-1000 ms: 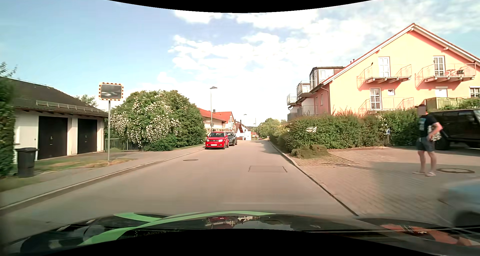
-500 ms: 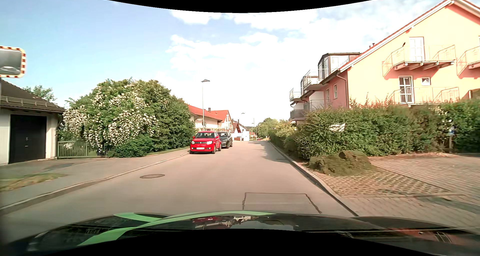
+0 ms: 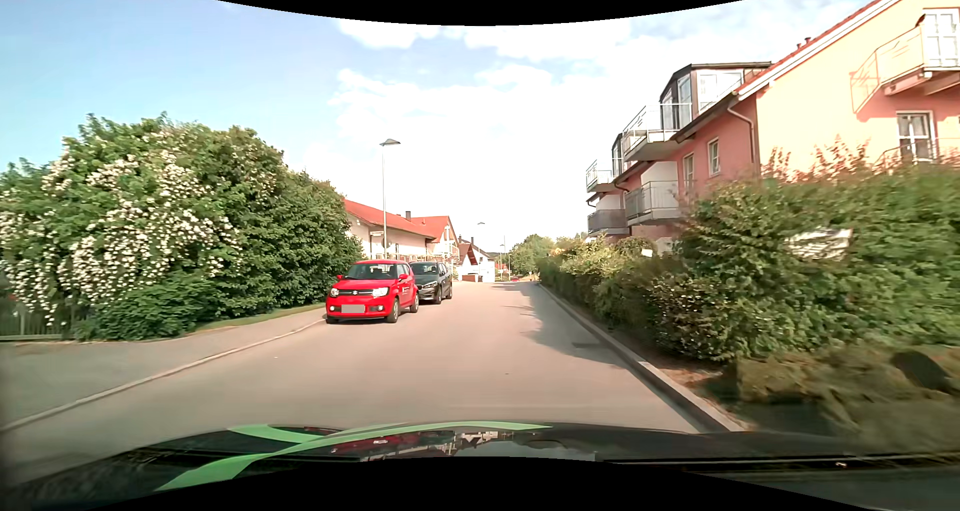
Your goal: Follow the waypoints while adhering to traffic rules and regulations
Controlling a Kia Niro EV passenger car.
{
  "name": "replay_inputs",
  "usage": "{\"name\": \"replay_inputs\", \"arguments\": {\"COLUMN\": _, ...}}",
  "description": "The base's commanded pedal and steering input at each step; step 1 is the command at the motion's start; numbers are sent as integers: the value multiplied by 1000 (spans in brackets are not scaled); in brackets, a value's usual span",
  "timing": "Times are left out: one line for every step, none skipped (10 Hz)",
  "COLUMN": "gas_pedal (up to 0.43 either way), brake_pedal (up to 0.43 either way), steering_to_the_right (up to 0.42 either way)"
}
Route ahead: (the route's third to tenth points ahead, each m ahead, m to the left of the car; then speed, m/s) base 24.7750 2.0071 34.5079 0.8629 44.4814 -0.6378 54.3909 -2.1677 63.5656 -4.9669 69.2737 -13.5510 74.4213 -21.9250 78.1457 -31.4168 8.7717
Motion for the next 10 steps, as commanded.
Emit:
{"name": "replay_inputs", "arguments": {"gas_pedal": 110, "brake_pedal": 0, "steering_to_the_right": 5}}
{"name": "replay_inputs", "arguments": {"gas_pedal": 87, "brake_pedal": 0, "steering_to_the_right": 5}}
{"name": "replay_inputs", "arguments": {"gas_pedal": 39, "brake_pedal": 0, "steering_to_the_right": 5}}
{"name": "replay_inputs", "arguments": {"gas_pedal": 0, "brake_pedal": 0, "steering_to_the_right": 5}}
{"name": "replay_inputs", "arguments": {"gas_pedal": 0, "brake_pedal": 0, "steering_to_the_right": 5}}
{"name": "replay_inputs", "arguments": {"gas_pedal": 0, "brake_pedal": 0, "steering_to_the_right": 5}}
{"name": "replay_inputs", "arguments": {"gas_pedal": 0, "brake_pedal": 0, "steering_to_the_right": 5}}
{"name": "replay_inputs", "arguments": {"gas_pedal": 0, "brake_pedal": 0, "steering_to_the_right": 3}}
{"name": "replay_inputs", "arguments": {"gas_pedal": 0, "brake_pedal": 0, "steering_to_the_right": 1}}
{"name": "replay_inputs", "arguments": {"gas_pedal": 0, "brake_pedal": 0, "steering_to_the_right": 0}}
